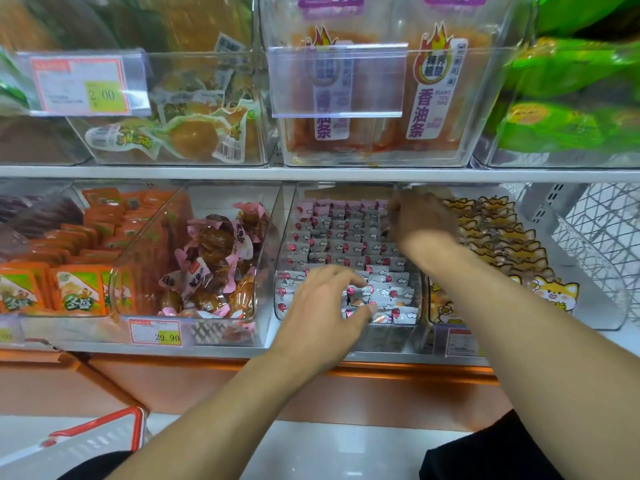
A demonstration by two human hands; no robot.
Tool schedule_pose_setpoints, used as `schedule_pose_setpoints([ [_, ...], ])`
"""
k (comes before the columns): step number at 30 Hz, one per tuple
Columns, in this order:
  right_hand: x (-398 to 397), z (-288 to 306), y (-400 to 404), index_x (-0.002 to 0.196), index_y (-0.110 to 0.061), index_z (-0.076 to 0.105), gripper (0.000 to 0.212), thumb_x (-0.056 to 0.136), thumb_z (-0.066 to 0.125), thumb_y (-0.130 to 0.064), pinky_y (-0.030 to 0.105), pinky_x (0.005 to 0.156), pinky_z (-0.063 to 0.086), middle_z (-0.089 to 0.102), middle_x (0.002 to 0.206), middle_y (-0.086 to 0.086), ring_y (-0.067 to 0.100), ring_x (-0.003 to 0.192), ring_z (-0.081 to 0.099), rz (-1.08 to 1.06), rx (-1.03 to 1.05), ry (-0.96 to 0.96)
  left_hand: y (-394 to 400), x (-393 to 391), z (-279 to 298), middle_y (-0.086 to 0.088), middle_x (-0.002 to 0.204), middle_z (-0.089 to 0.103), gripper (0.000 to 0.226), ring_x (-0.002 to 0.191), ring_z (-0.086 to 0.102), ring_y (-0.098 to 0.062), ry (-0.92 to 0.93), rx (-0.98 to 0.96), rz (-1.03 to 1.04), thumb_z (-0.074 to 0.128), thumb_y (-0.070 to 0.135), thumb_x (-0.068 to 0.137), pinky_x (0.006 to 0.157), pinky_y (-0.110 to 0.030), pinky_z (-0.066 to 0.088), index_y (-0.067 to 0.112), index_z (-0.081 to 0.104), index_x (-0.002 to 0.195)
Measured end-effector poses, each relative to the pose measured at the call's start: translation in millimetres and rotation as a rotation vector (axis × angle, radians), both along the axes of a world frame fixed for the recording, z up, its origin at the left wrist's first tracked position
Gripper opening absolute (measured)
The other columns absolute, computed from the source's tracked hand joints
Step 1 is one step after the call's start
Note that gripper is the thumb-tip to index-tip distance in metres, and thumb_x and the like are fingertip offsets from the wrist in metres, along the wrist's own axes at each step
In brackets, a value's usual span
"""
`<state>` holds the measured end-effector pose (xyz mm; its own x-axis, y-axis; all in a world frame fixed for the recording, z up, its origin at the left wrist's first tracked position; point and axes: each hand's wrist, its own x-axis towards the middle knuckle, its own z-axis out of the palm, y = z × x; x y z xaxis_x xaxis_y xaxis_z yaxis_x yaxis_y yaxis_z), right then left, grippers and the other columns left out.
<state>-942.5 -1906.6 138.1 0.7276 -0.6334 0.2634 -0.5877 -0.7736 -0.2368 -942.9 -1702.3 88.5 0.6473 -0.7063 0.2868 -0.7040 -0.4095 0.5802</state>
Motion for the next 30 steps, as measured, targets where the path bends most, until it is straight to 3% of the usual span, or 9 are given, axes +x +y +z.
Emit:
schedule_pose_setpoints([
  [2,-13,-3,1,0.097,-0.026,0.058,0.016,0.098,0.055,-0.011,0.04,0.071,0.056,0.068,0.097,0.003,0.026,0.081,0.065,0.064,0.094,-0.231,1,1,2,0.017,0.128,0.054,0.032,0.126,0.039,-0.001,0.014,-0.008,0.006,0.067,0.047,0.091,0.105,-0.019,0.028,0.031,0.063,0.119],
  [4,-25,-6,5,0.105,-0.017,0.061,0.012,0.1,0.053,-0.01,0.041,0.073,0.054,0.068,0.099,0.008,0.028,0.084,0.064,0.127,0.193,-0.47,3,2,6,0.018,0.127,0.055,0.032,0.124,0.04,0.0,0.056,-0.032,0.025,0.068,0.045,0.091,0.101,-0.016,0.028,0.033,0.062,0.119],
  [8,-40,-1,16,0.096,-0.022,0.057,0.005,0.1,0.058,-0.019,0.03,0.063,0.04,0.062,0.082,-0.005,0.024,0.082,0.059,0.007,0.48,-0.78,6,4,16,0.023,0.121,0.056,0.035,0.114,0.049,0.002,0.259,-0.195,0.124,0.071,0.039,0.091,0.094,-0.016,0.036,0.033,0.061,0.124],
  [11,-49,6,28,0.093,-0.018,0.061,0.01,0.099,0.059,-0.011,0.038,0.081,0.056,0.072,0.096,0.004,0.026,0.093,0.07,-0.015,0.949,-0.932,10,8,24,0.021,0.119,0.063,0.037,0.11,0.059,0.002,0.434,-0.359,0.192,0.073,0.035,0.09,0.096,-0.02,0.045,0.029,0.06,0.124],
  [13,-57,9,39,0.097,-0.009,0.062,0.013,0.1,0.053,0.0,0.032,0.076,0.06,0.074,0.102,0.01,0.023,0.092,0.073,0.027,1.306,-0.993,14,10,28,0.016,0.114,0.07,0.039,0.102,0.066,0.003,0.572,-0.429,0.198,0.074,0.038,0.088,0.089,-0.02,0.052,0.029,0.06,0.123],
  [17,-71,12,50,0.105,0.002,0.061,0.008,0.099,0.056,0.0,0.029,0.075,0.063,0.078,0.099,0.013,0.02,0.092,0.076,0.136,1.611,-0.854,20,9,29,-0.001,0.104,0.078,0.046,0.097,0.075,-0.02,0.875,-0.587,0.084,0.074,0.038,0.079,0.076,-0.026,0.061,0.018,0.066,0.119],
  [21,-79,10,47,0.116,-0.003,0.066,0.023,0.093,0.068,-0.007,0.031,0.076,0.064,0.077,0.104,0.015,0.024,0.087,0.075,0.264,1.583,-0.601,29,13,27,-0.01,0.101,0.078,0.041,0.096,0.075,-0.024,0.963,-0.623,0.126,0.071,0.044,0.078,0.077,-0.026,0.062,0.016,0.076,0.107],
  [25,-82,6,43,0.102,-0.005,0.075,0.033,0.073,0.08,-0.021,0.033,0.077,0.064,0.077,0.098,0.009,0.028,0.091,0.074,0.343,1.52,-0.533,40,19,26,-0.013,0.099,0.078,0.039,0.095,0.075,-0.029,0.979,-0.61,0.153,0.068,0.051,0.08,0.07,-0.023,0.061,0.018,0.079,0.098],
  [30,-77,-1,47,0.088,-0.008,0.081,0.024,0.067,0.082,-0.02,0.025,0.07,0.063,0.077,0.104,0.014,0.022,0.09,0.077,0.289,1.595,-0.554,45,19,27,-0.012,0.105,0.077,0.041,0.098,0.075,-0.027,1.054,-0.691,0.167,0.064,0.048,0.087,0.071,-0.026,0.061,0.015,0.075,0.108],
])
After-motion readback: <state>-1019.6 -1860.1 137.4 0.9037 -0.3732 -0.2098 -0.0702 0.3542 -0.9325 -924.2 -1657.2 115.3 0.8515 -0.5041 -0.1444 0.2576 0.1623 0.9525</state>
